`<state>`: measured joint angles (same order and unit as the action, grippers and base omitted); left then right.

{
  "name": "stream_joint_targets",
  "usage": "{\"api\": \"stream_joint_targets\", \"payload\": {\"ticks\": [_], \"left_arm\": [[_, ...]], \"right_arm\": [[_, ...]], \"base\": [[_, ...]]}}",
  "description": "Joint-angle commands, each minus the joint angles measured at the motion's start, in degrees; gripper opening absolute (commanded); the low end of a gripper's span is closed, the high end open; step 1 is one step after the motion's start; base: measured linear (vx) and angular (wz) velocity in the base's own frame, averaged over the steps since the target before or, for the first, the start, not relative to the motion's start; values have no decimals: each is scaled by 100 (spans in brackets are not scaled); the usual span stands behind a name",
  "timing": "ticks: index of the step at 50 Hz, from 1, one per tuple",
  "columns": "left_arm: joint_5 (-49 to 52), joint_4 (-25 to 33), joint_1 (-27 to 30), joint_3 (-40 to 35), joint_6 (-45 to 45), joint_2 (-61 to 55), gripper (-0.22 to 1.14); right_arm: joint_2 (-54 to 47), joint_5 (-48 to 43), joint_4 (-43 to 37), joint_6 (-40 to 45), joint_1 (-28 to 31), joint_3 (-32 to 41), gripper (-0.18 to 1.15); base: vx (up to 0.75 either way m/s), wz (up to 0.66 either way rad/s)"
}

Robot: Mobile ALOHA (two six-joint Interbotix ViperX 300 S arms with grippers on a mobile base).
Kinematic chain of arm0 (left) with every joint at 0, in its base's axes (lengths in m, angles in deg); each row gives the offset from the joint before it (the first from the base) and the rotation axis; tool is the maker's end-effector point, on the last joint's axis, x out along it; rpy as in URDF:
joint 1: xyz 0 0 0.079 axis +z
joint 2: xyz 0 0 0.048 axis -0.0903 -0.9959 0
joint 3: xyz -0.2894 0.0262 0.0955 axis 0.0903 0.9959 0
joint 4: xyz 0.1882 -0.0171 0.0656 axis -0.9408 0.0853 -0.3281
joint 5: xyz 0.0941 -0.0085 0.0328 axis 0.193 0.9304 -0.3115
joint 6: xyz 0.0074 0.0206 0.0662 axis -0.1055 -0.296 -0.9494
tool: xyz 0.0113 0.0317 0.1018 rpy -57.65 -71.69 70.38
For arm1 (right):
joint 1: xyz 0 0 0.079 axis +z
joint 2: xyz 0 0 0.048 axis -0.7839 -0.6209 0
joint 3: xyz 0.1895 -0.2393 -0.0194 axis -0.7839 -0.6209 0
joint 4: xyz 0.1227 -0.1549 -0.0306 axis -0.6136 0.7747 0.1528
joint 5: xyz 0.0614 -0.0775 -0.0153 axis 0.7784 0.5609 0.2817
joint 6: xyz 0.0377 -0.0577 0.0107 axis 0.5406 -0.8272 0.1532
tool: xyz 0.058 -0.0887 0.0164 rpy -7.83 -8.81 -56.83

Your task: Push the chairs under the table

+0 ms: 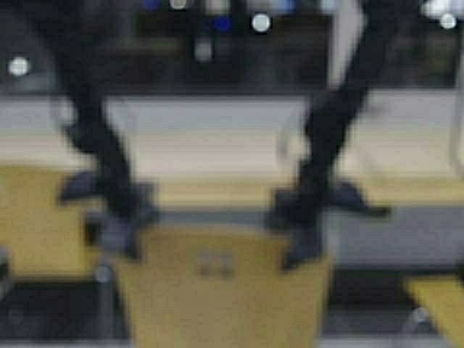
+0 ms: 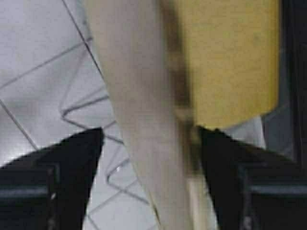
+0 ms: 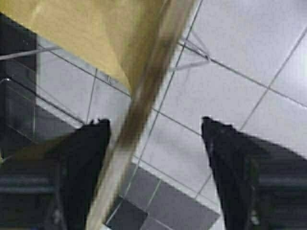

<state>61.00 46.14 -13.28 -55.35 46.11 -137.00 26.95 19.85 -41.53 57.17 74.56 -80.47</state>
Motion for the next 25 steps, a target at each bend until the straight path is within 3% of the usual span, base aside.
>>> {"api": "stream_joint_targets", "payload": {"ticks": [1,8,13,19,25], "left_arm": [[-510,9,-141,-88,70,62,93],[-686,9,-193,-88,255,26,90],[-668,9,-211,-88,360,26,78],[-510,9,-211,-105,545,0,43],[-475,9,-211,-105,642,0,10]], "right_arm": [[-62,-79,-9,-9,9,202,93],[-176,-79,-9,-35,9,325,92],[-185,-88,-9,-35,9,378,89],[-185,-79,-9,-44,9,396,71],[-185,-53,-9,-35,9,369,39]], "base": [[0,0],[0,0],[0,0],[0,0],[0,0]]}}
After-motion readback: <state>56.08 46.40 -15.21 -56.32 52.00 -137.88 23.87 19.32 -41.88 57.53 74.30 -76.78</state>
